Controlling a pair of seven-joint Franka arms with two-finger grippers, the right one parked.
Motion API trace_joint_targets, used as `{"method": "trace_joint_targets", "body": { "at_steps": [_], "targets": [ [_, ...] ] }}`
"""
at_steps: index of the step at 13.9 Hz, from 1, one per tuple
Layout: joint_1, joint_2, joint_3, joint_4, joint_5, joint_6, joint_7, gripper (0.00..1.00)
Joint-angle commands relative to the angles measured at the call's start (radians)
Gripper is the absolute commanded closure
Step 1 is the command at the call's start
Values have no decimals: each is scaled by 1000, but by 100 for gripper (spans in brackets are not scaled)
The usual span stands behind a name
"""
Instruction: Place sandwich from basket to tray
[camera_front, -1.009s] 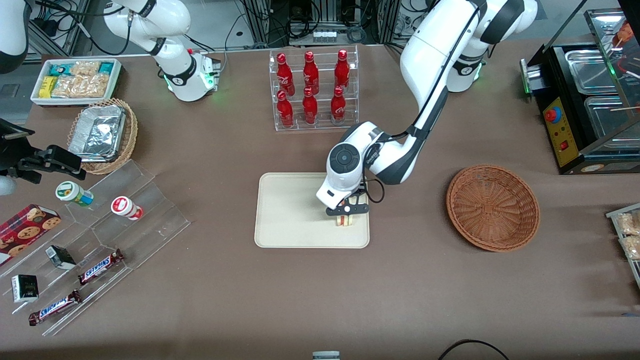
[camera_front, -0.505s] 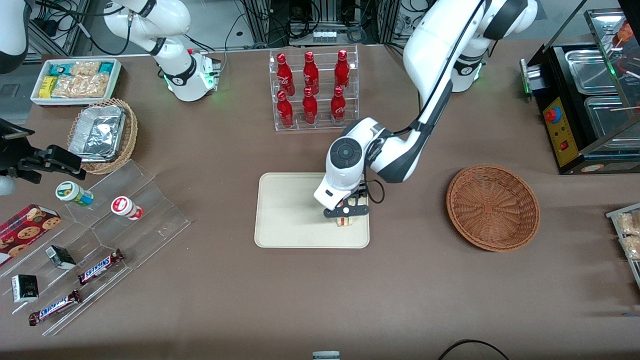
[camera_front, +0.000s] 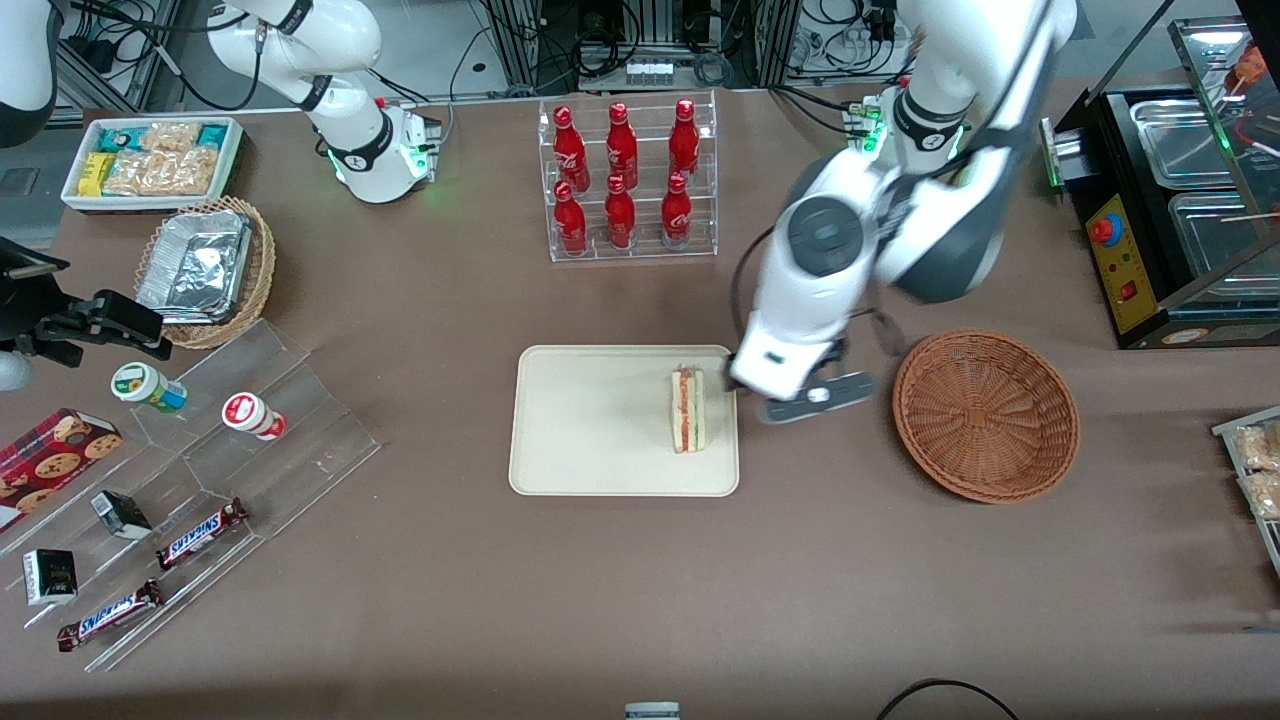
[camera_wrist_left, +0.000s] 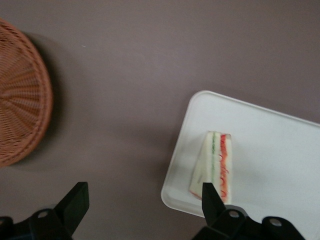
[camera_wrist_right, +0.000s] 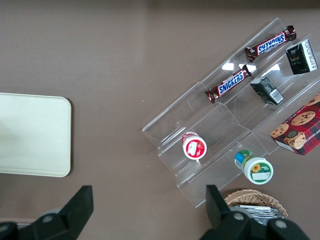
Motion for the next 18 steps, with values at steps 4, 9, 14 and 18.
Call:
{"method": "trace_joint_targets", "body": {
  "at_steps": [4,9,14,18],
  "targets": [
    [189,-194,-9,-79,7,-158,273,0],
    [325,-291,-9,-72,5,-276,538,0],
    [372,-308,-15,60,-10,-417,569,0],
    [406,-334,-17,88,-10,-466,623,0]
  ]
}}
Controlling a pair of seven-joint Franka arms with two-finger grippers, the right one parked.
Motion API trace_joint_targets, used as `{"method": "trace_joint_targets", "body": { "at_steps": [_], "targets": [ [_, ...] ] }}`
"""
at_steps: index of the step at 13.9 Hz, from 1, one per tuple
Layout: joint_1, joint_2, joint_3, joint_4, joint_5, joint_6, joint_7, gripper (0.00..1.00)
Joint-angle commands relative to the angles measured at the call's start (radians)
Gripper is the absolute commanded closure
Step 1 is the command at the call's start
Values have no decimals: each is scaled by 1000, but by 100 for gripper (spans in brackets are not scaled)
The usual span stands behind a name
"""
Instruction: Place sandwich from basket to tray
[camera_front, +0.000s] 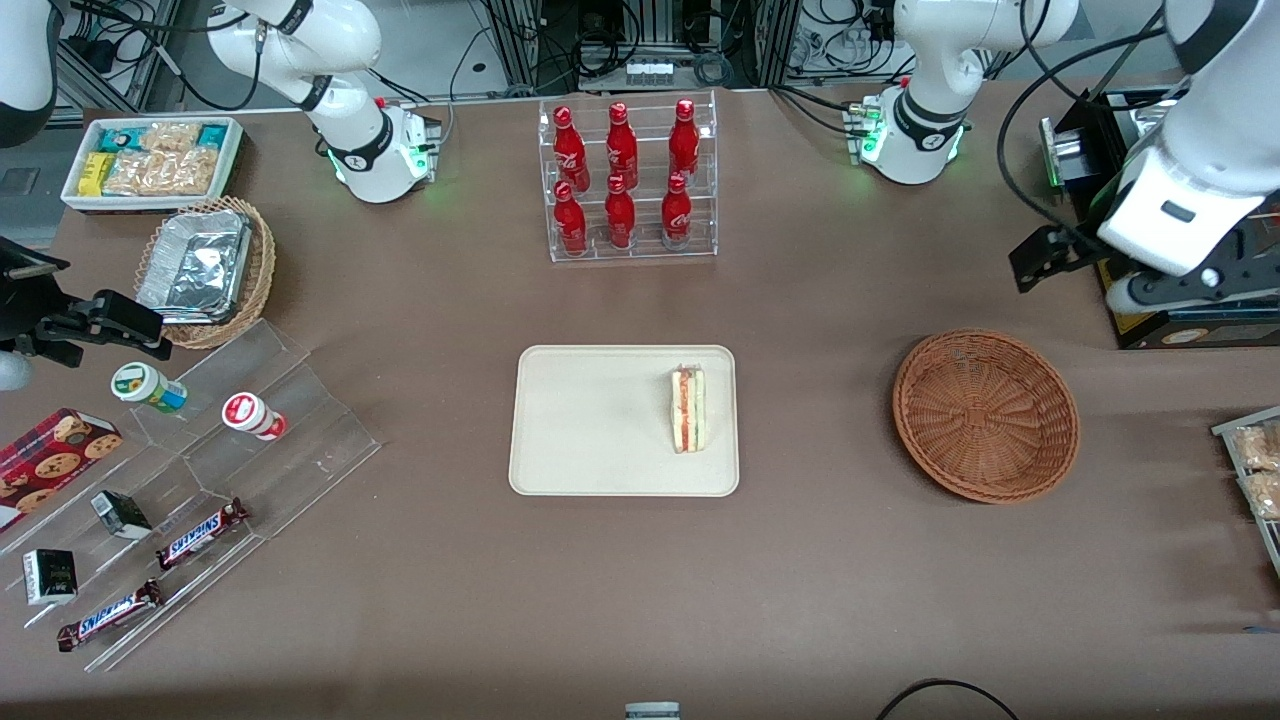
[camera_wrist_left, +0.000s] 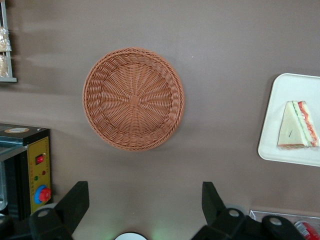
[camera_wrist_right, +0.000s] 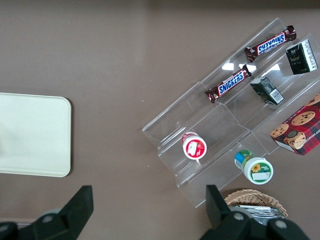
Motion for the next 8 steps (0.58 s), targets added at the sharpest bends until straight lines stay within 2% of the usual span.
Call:
{"method": "trace_joint_targets", "body": {
  "at_steps": [1,8],
  "targets": [
    [54,-24,-20,6,-10,-19,51,0],
    [64,-24,-14,-26,-49,15,50,0]
  ]
}}
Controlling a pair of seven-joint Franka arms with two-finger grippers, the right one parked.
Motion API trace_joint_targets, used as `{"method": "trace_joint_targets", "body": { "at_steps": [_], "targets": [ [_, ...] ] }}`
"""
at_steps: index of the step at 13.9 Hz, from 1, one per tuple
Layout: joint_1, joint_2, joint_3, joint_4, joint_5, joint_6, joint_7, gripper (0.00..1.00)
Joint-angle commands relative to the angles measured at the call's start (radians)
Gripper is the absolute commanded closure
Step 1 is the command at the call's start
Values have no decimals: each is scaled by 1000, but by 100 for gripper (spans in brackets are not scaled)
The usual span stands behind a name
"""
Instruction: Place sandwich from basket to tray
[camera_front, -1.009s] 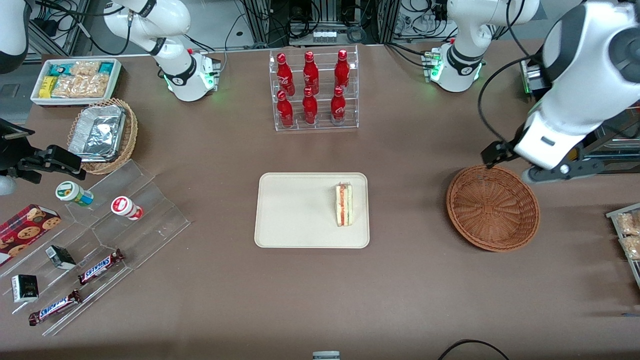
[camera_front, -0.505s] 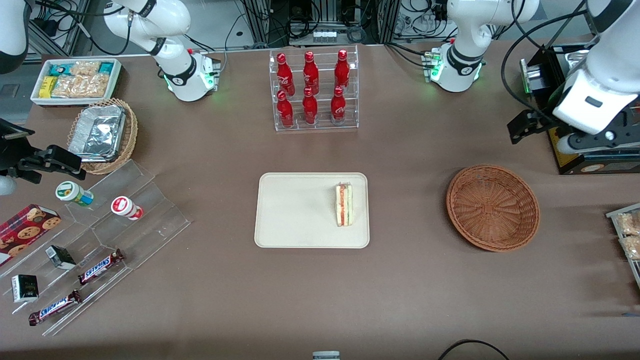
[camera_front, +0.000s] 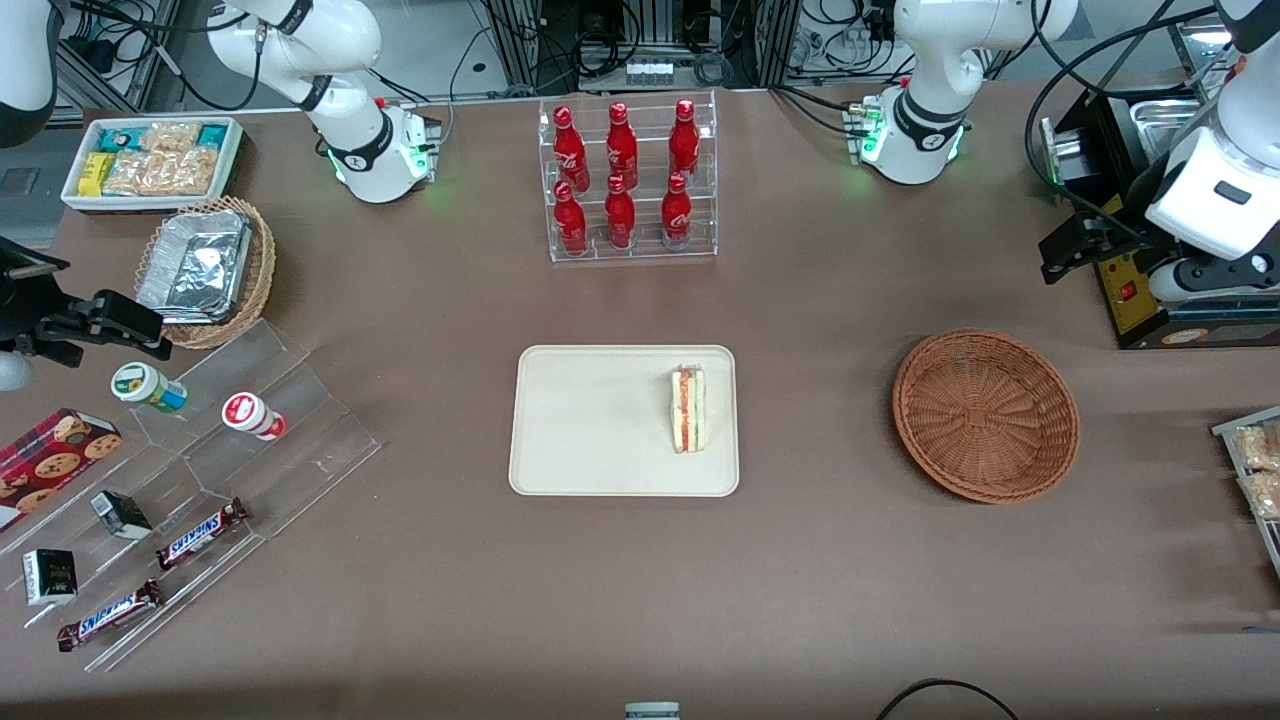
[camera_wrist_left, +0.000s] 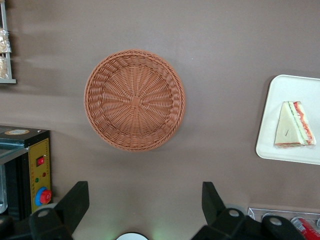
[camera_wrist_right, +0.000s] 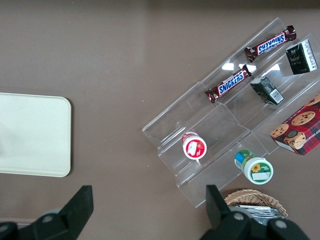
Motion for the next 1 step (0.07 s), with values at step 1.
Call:
{"method": "trace_joint_targets", "body": {
  "at_steps": [1],
  "targets": [
    [19,-14,-12,-24,-15,9,15,0]
  ]
}}
